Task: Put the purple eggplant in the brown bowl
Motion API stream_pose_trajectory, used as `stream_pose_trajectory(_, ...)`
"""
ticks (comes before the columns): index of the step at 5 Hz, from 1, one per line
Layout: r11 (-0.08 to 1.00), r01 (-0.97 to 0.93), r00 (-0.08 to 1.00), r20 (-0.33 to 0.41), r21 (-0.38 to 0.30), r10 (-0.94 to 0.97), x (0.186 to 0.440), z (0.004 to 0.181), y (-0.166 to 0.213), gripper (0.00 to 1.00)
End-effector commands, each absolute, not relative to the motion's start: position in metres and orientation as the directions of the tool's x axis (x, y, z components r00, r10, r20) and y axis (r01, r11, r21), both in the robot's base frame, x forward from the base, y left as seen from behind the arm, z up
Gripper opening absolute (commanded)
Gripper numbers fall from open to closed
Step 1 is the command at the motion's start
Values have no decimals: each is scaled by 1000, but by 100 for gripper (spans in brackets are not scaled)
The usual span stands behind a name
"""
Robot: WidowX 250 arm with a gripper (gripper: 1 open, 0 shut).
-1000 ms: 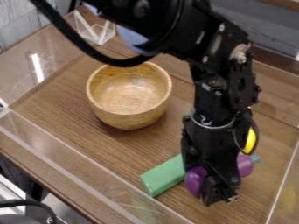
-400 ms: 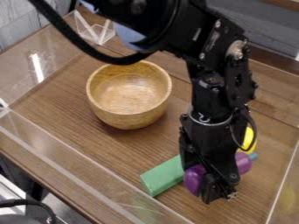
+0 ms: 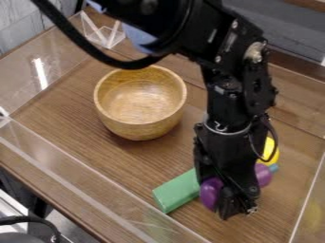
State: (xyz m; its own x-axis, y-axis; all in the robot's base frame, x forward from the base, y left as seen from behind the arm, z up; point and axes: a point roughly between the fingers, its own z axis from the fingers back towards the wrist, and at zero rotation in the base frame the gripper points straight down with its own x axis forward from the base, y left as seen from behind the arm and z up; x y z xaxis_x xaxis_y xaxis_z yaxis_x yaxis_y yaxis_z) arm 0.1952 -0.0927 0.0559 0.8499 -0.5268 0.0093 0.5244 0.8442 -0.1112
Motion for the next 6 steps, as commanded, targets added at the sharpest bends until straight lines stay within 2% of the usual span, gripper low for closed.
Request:
stream_pose_trajectory(1, 849, 518, 855, 82, -102, -512, 206, 71, -95, 0)
stream_pose_trajectory(6, 879, 465, 885, 89, -109, -457, 211, 82, -83, 0)
